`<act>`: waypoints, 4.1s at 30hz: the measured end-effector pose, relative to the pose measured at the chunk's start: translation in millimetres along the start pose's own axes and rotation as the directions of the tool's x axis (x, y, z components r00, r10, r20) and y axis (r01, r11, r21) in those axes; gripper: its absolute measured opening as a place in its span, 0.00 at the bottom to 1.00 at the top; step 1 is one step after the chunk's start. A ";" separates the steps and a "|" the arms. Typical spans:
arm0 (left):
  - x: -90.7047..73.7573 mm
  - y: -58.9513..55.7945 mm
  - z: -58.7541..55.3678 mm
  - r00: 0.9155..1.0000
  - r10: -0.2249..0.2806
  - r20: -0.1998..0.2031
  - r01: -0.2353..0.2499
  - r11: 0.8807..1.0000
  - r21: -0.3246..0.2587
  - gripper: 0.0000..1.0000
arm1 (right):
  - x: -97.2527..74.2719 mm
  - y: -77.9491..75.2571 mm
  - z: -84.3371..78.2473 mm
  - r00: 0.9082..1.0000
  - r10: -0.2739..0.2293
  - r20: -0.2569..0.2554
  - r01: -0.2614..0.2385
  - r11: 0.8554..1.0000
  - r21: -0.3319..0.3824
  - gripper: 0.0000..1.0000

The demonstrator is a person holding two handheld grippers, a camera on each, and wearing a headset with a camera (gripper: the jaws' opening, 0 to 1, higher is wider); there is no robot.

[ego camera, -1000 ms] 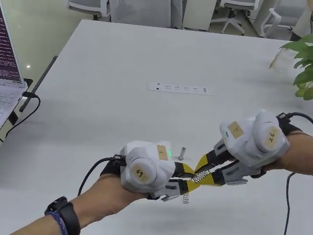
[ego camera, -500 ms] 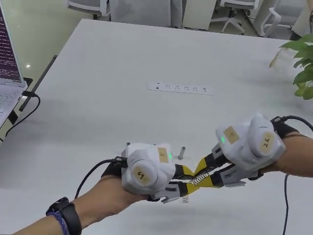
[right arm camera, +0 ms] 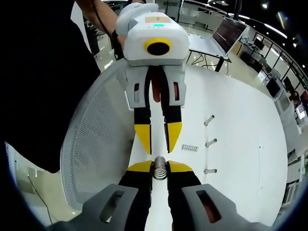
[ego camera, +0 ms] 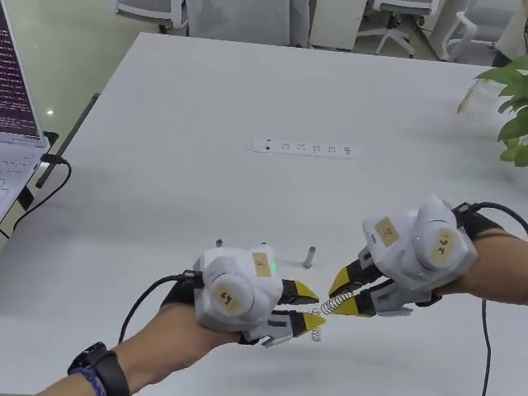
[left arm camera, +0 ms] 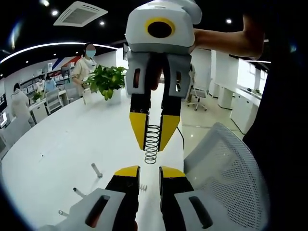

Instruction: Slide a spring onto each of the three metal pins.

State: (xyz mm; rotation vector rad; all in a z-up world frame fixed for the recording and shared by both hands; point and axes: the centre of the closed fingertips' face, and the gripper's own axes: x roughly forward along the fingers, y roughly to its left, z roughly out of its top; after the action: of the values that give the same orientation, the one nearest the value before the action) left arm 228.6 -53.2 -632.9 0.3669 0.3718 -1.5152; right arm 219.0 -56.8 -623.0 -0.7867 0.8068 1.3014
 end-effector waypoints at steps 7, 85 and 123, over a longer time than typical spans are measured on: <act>-8.8 5.8 -10.2 1.000 0.030 -0.009 -0.030 0.999 -0.031 0.11 | 5.1 3.2 -2.7 1.000 0.007 -0.004 -0.007 1.000 0.010 0.08; -182.0 79.3 -135.1 0.848 0.514 -0.130 -0.519 0.753 -0.405 0.55 | 109.6 -122.2 45.0 0.997 0.016 -0.070 -0.018 0.999 -0.028 0.08; -176.5 70.0 -136.6 0.853 0.502 -0.145 -0.510 0.740 -0.438 0.55 | 156.0 -176.8 73.9 0.990 0.048 -0.129 -0.063 0.991 -0.115 0.09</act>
State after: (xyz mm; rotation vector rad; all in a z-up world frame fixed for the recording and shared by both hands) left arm 293.6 167.7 -674.0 0.0819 0.5812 -0.8440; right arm 413.6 66.8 -711.9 -0.9549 0.8627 1.3691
